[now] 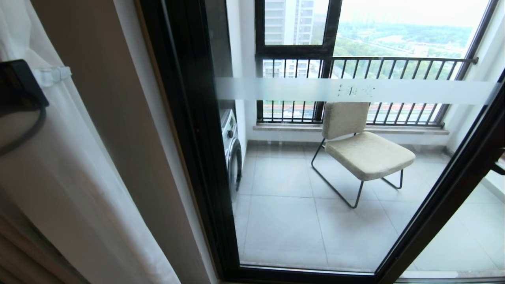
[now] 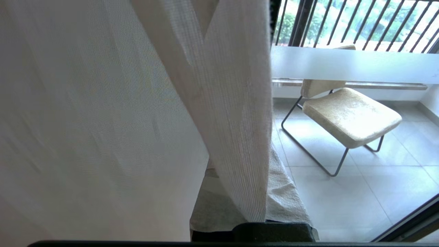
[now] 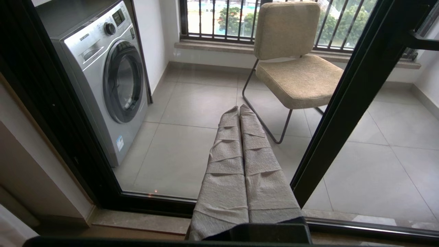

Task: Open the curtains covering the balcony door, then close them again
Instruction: Close the inner curtains on both sides

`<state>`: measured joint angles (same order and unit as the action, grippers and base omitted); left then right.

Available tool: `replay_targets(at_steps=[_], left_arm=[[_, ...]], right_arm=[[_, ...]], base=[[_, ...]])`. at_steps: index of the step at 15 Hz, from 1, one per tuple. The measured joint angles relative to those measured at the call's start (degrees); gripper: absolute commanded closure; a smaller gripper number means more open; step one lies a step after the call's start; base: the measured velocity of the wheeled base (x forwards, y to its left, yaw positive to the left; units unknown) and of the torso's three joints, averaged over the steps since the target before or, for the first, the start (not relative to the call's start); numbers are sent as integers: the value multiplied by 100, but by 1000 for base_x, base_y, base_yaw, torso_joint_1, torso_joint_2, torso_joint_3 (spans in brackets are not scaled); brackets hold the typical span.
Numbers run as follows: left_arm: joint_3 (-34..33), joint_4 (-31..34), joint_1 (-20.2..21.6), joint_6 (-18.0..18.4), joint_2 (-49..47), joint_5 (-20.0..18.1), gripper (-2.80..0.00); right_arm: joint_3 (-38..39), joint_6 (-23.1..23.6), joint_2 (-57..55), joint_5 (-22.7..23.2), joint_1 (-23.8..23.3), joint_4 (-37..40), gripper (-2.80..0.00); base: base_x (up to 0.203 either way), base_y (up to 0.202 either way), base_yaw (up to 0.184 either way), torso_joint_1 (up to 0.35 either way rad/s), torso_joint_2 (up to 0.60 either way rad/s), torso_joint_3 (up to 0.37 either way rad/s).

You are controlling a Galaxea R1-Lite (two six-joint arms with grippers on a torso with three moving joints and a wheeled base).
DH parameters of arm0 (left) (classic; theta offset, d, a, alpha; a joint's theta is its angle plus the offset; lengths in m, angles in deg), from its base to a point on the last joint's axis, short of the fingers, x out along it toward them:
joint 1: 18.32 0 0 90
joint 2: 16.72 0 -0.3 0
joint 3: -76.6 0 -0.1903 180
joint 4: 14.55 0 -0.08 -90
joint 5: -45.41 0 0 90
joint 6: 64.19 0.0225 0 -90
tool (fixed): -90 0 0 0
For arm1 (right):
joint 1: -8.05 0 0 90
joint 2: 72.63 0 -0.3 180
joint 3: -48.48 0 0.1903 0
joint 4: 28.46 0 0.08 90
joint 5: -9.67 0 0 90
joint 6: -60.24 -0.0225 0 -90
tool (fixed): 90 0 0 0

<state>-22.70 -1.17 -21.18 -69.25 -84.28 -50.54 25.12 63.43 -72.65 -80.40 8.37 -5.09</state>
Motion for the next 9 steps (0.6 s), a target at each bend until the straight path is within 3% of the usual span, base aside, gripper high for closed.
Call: replay_targets(at_steps=[4,9], left_arm=[[-43,-31,-2,42,0,0,0],[-102,-32,-7,80,1,0,0]], right_arm=[[0,2,0,-1,0,2,0],[0,2,0,-1,8,1,0]], base=[[0,0,0,0,0,0],[0,-165,4,3,2,5]])
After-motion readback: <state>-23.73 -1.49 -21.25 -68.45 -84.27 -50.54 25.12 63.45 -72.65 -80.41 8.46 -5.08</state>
